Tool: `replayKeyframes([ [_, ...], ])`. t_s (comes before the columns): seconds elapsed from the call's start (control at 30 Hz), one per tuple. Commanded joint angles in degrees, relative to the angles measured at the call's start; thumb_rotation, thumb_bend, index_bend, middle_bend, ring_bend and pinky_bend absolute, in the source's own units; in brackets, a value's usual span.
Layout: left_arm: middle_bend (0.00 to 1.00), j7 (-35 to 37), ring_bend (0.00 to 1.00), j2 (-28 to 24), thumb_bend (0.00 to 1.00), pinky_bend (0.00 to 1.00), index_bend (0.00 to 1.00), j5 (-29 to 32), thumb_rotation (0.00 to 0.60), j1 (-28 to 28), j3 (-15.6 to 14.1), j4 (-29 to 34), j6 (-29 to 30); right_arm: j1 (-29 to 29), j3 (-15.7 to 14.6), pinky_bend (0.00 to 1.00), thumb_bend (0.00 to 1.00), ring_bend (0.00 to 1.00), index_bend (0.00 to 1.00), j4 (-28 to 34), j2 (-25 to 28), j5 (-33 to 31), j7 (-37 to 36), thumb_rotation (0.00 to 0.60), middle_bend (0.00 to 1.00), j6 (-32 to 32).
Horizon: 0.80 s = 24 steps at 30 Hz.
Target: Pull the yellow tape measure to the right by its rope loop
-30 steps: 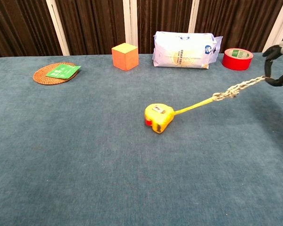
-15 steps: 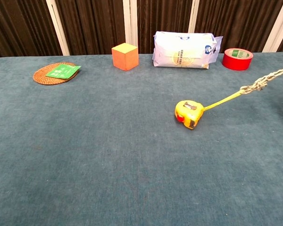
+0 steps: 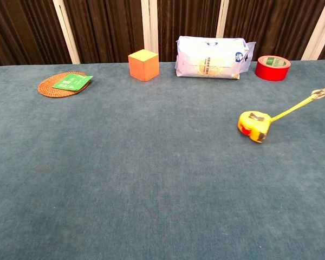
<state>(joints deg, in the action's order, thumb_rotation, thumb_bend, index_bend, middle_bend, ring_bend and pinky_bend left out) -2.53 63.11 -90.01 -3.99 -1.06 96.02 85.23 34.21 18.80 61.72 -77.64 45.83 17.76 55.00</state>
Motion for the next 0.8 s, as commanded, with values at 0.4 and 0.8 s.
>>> replayKeyframes([
  [0.4, 0.0, -0.22, 0.0, 0.1, 0.0, 0.0, 0.0, 0.03, 0.6, -0.08, -0.02, 0.04, -0.23, 0.15, 2.38, 0.0, 0.47, 0.0, 0.66, -5.77, 0.96, -3.74, 0.94, 0.6, 0.17, -0.15],
  [0.8, 0.0, -0.43, 0.0, 0.04, 0.0, 0.0, 0.0, -0.18, 0.6, -0.08, -0.11, 0.04, -0.23, -1.19, 0.92, 0.0, 0.47, 0.0, 0.03, -0.79, 1.92, -2.07, 1.57, 0.6, 0.0, 0.53],
])
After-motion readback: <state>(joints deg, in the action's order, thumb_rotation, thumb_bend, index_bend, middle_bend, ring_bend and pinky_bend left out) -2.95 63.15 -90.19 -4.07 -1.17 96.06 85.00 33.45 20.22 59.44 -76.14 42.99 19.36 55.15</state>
